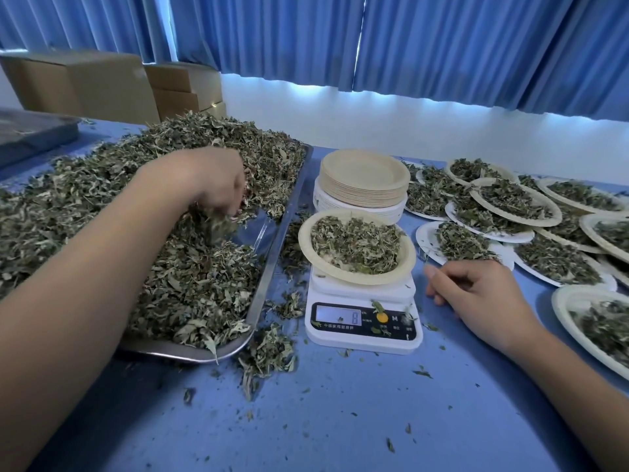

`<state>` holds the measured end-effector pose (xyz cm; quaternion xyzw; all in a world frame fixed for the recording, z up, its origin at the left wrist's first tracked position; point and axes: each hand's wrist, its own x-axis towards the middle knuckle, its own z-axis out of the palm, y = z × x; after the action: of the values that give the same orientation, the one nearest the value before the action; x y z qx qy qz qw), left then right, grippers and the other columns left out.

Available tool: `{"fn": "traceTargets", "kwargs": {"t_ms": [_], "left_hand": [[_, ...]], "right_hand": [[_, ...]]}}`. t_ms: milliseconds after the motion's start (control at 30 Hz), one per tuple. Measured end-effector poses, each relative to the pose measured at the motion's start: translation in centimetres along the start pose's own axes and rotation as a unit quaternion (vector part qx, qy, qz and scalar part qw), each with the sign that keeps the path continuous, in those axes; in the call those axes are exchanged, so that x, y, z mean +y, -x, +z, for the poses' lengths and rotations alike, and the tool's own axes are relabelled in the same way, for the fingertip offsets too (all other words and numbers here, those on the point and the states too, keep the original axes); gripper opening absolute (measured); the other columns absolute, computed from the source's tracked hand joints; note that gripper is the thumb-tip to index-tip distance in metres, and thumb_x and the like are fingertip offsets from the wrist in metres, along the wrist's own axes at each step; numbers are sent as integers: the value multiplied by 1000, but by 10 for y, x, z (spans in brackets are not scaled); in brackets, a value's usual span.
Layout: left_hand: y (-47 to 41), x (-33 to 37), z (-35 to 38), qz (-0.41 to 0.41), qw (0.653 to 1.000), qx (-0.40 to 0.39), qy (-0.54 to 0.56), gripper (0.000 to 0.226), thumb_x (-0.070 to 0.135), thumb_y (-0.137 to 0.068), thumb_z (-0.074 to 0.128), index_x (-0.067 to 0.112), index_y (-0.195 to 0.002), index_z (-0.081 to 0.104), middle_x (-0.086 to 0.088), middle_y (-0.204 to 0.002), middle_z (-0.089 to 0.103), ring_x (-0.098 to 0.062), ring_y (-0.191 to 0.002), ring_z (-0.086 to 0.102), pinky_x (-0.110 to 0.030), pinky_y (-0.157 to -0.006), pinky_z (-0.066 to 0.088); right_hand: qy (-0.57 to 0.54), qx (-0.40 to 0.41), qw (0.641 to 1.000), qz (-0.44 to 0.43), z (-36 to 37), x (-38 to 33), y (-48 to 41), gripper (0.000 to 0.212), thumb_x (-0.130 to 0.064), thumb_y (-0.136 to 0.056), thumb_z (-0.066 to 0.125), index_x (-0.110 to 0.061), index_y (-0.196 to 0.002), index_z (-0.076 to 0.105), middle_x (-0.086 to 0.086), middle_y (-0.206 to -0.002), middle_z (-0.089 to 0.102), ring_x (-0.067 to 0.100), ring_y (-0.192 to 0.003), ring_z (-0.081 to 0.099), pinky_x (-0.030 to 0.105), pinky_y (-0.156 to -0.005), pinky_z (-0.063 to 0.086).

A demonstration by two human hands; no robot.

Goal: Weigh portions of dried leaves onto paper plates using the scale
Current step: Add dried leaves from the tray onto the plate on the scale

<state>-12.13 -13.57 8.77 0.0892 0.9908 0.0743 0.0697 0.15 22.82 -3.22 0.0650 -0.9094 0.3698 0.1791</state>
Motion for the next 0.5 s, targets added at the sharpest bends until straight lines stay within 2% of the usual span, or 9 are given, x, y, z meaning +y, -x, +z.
{"fn": "traceTargets", "kwargs": {"t_ms": [67,100,200,300,367,500], "left_hand": [[5,-7,-1,-11,997,-31,-73,10,26,-94,70,17,-95,75,5,-97,68,-18,-91,63,-37,-89,50],[6,-7,-2,-9,998,-19,-62,16,25,-98,64,14,-99,75,4,-94,68,-20,-88,65,-38,-90,52],[8,5,-6,8,998,46,39,24,8,-102,52,3,-90,71,-2,-75,69,-16,-68,67,-33,-70,54],[8,26,1,26,994,94,56,30,11,-104,43,1,-94,69,-11,-84,71,-24,-70,63,-38,-73,56],[8,39,10,24,995,91,38,30,10,-105,42,-2,-99,70,-15,-94,73,-25,-68,58,-35,-67,53],[5,50,22,41,993,92,65,20,13,-101,58,2,-94,73,1,-75,69,-20,-71,68,-34,-70,58]], "right_hand": [[4,-3,1000,-1,0,0,0,36,-41,-100,61,-30,-68,72,-5,-61,69,17,-48,59,32,-53,49],[5,-4,1000,-1,0,0,0,35,-41,-99,61,-30,-68,72,-5,-62,69,19,-49,58,32,-53,48],[10,-7,1000,-1,-1,0,0,34,-42,-100,61,-30,-70,73,-6,-62,69,20,-49,58,35,-53,48],[24,-9,1000,0,-2,1,1,33,-41,-100,61,-29,-71,72,-6,-63,69,19,-49,57,35,-55,48],[25,-11,1000,1,-2,2,0,33,-42,-100,61,-30,-72,73,-7,-63,69,19,-49,57,35,-55,47],[26,-13,1000,1,-3,3,1,33,-44,-100,60,-31,-73,73,-7,-64,70,19,-49,57,34,-54,47]]}}
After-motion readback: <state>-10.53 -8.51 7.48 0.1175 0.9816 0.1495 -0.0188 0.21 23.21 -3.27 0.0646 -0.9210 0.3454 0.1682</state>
